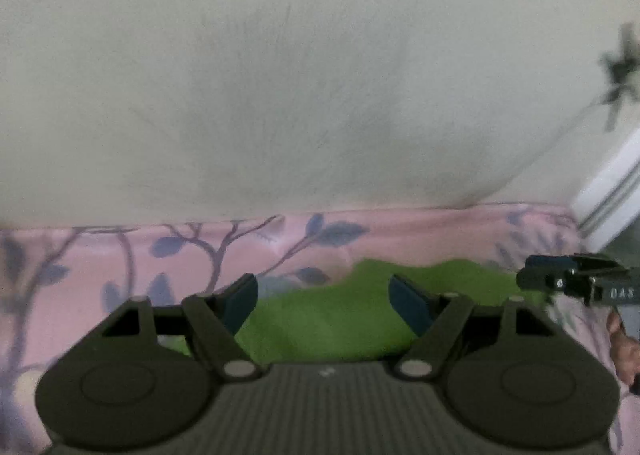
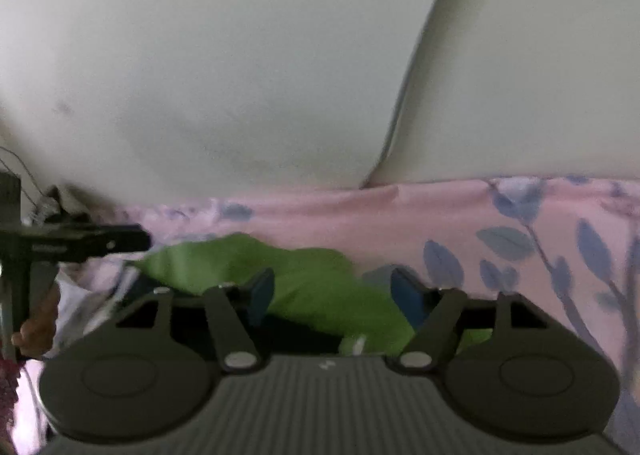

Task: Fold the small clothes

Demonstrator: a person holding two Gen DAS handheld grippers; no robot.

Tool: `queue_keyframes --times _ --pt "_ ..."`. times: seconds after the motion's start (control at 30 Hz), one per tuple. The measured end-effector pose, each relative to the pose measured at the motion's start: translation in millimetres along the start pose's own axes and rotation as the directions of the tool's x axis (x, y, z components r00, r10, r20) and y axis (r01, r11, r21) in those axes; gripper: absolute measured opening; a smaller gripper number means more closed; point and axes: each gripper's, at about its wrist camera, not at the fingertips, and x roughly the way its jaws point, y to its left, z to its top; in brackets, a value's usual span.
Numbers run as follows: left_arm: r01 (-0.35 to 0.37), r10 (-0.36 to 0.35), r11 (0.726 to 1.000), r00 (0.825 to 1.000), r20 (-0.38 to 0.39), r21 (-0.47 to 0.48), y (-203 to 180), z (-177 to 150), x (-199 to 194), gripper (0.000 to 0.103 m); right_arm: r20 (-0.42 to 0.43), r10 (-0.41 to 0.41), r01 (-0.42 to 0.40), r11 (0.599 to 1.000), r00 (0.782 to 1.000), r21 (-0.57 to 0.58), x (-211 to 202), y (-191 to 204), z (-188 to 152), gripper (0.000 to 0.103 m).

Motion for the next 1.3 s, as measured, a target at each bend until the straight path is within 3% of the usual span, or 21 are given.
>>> queue_keyframes --times 0.07,0.13,0.17,0.2,0.23,0.27,0.43,0.53,0.7,0.8,0.9,1.0,1.07,1.1,1.13,1.17,1.23,1.3 --pt "0.054 -0.055 0.998 0.998 -0.044 -0.02 3 2 25 0.086 -0.034 0.021 -0.02 1.0 0.999 0.02 19 -6 1 0.068" --pt "0.076 -0.076 0.997 0.996 -0.056 -0.011 1 -2 36 0.086 -0.033 0.046 -0.046 0.999 0.998 0.02 28 -6 0 0.069" --pt "0.064 -0.063 0.998 0.997 -0.046 0.018 -4 -5 38 0.07 -0.029 0.06 -0.06 0.998 0.998 -0.002 28 -4 -1 0.063" --pt "0.043 -0.041 0.997 0.998 -0.04 0.059 -9 -6 39 0.05 -0.038 0.081 -0.082 0.996 0.996 -0.024 28 0 -2 0.028" --pt "0.038 -0.033 0.995 0.998 -0.05 0.091 -14 -7 38 0.015 -0.035 0.081 -0.083 0.995 0.996 -0.047 26 6 -4 0.02" --pt "0.061 -0.056 0.994 0.996 -0.064 0.094 -17 -8 36 0.013 -0.01 0.063 -0.063 0.995 0.998 -0.075 21 12 -6 0.016" --pt "0.062 -0.072 0.987 0.996 0.062 0.146 -40 -21 -30 0.012 0.119 0.079 -0.063 0.989 0.99 -0.132 -38 39 -13 0.012" --pt "0.093 -0.128 0.975 0.978 0.164 0.204 -60 -44 -93 0.013 0.189 0.107 -0.067 0.976 0.976 -0.208 -94 65 -37 0.012" --pt "0.132 -0.2 0.959 0.941 0.273 0.249 -77 -125 -182 0.013 0.24 0.124 -0.028 0.929 0.963 -0.368 -174 111 -119 0.012" --pt "0.178 -0.237 0.958 0.932 0.275 0.225 -72 -189 -209 0.013 0.226 0.12 -0.017 0.911 0.967 -0.411 -198 124 -184 0.011" --pt "0.187 -0.231 0.964 0.941 0.246 0.19 -65 -246 -215 0.014 0.213 0.08 0.022 0.9 0.974 -0.436 -191 137 -246 0.011" --pt "0.129 -0.161 0.975 0.971 0.178 0.181 -62 -284 -203 0.019 0.175 0.027 0.044 0.92 0.984 -0.389 -175 131 -288 0.017" --pt "0.134 -0.158 0.977 0.978 0.139 0.168 -57 -296 -204 0.022 0.163 0.037 0.019 0.943 0.986 -0.331 -172 121 -294 0.018" --pt "0.143 -0.167 0.976 0.975 0.144 0.163 -54 -297 -212 0.024 0.176 0.055 0.001 0.954 0.983 -0.3 -183 119 -294 0.027" --pt "0.138 -0.165 0.978 0.972 0.17 0.159 -52 -295 -220 0.034 0.202 0.078 -0.021 0.962 0.976 -0.27 -195 116 -293 0.032" --pt "0.124 -0.155 0.981 0.964 0.214 0.148 -48 -291 -230 0.042 0.261 0.106 -0.043 0.97 0.96 -0.239 -210 112 -289 0.038" --pt "0.118 -0.145 0.987 0.952 0.271 0.112 -43 -277 -240 0.043 0.353 0.133 -0.068 0.979 0.926 -0.192 -227 111 -276 0.042" --pt "0.117 -0.132 0.991 0.95 0.282 0.069 -37 -256 -233 0.043 0.384 0.123 -0.071 0.986 0.915 -0.148 -225 117 -256 0.042"
